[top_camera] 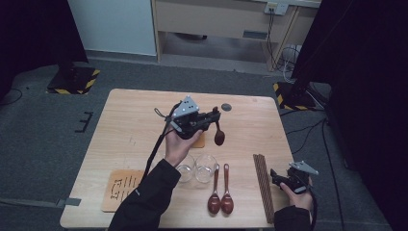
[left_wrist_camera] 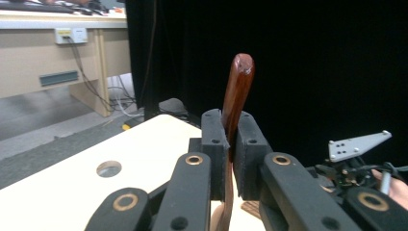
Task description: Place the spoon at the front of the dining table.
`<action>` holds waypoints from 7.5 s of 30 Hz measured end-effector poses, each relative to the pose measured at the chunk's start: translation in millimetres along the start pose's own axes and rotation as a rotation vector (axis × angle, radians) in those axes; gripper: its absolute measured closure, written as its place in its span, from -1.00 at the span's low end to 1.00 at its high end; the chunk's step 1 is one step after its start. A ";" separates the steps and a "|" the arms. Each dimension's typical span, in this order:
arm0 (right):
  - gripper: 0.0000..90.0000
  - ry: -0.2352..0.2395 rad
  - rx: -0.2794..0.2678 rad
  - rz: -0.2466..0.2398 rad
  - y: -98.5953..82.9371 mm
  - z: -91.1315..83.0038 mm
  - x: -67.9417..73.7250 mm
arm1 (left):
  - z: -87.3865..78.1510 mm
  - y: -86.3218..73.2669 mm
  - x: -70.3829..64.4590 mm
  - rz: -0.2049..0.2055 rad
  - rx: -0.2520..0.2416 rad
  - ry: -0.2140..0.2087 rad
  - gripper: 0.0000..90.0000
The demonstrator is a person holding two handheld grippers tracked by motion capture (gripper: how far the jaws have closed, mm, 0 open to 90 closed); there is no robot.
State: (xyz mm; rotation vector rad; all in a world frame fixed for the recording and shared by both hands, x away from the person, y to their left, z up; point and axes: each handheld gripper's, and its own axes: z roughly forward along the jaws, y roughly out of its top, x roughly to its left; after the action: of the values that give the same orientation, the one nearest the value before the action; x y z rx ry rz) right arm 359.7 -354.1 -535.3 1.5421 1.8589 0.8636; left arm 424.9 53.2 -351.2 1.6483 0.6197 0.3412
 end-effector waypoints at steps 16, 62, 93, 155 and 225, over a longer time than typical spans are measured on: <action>-0.84 0.015 0.079 0.004 1.5 6.3 -3.1 | -22.4 3.0 39.1 -0.020 -0.019 0.095 0.88; -0.91 0.018 0.092 0.018 2.8 9.1 -4.8 | -14.1 -44.4 108.2 -0.097 0.079 0.235 0.88; -0.93 0.016 0.096 0.019 3.3 9.9 -5.0 | -15.3 -78.8 123.7 -0.142 0.164 0.267 0.88; -0.99 0.009 0.105 0.026 4.3 11.5 -5.6 | -44.2 -133.6 146.7 -0.168 0.496 0.309 0.04; -0.65 0.073 -0.065 -0.026 40.7 -35.8 33.4 | -193.2 -195.1 138.2 -0.224 0.541 0.591 -0.56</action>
State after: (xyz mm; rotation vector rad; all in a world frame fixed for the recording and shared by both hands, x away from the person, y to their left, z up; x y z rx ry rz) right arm 351.6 -320.4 -481.9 1.4614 1.8792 0.9704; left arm 391.1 304.8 -524.6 1.9673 1.4273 0.5343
